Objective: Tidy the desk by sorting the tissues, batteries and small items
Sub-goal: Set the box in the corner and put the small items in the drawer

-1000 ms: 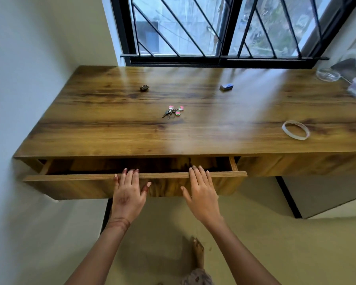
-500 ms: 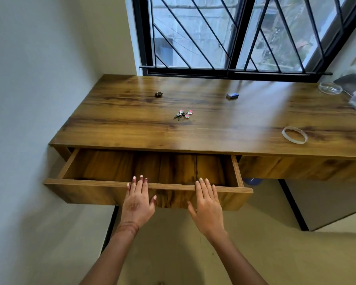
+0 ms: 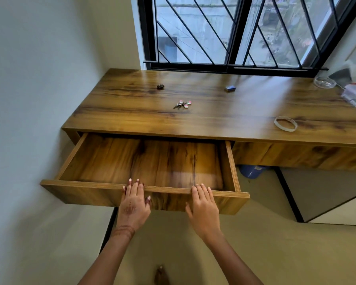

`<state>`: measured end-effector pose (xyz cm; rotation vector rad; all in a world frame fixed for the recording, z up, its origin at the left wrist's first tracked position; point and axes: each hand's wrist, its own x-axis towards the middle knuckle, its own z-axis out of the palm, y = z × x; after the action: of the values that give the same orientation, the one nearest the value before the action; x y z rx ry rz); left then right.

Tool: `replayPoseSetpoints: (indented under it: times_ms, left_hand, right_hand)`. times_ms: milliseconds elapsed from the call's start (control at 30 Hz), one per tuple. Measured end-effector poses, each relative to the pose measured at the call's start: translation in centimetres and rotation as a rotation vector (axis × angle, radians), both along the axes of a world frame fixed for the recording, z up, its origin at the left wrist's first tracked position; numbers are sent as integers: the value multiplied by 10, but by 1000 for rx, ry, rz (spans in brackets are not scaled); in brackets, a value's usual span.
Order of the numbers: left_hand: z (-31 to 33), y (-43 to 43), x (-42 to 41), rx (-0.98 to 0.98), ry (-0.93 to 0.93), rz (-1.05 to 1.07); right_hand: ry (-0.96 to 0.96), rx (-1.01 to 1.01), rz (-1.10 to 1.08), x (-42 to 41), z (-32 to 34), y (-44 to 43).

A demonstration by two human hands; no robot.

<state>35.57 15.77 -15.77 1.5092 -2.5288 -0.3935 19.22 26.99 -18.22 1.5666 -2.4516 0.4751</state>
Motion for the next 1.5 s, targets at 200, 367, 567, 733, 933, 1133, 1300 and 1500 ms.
replayPoseSetpoints:
  times_ms: [200,367,567,733,933,1133,1300,1500]
  left_hand:
    - [-1,8,3,-25,22,32]
    - [-7,15,13,-77,48,25]
    - [-4,28,21,-67,60,19]
    - [-9,46,36,-112,73,21]
    - [-10,63,47,-112,94,30]
    - [-9,76,56,-153,96,36]
    - [-3,85,57,-173,78,55]
    - [-3,90,60,-191,84,64]
  right_hand:
    - [-33,-47,12,4,7,7]
    - [-18,-87,7,11,11,18]
    - [-26,-72,5,21,15,31]
    - [-57,-68,18,32,13,49]
    - [-92,-62,15,43,15,65]
    - [-116,-91,-4,52,19,76]
    - [-129,-71,-7,55,21,80]
    - [-137,-55,-34,57,19,82]
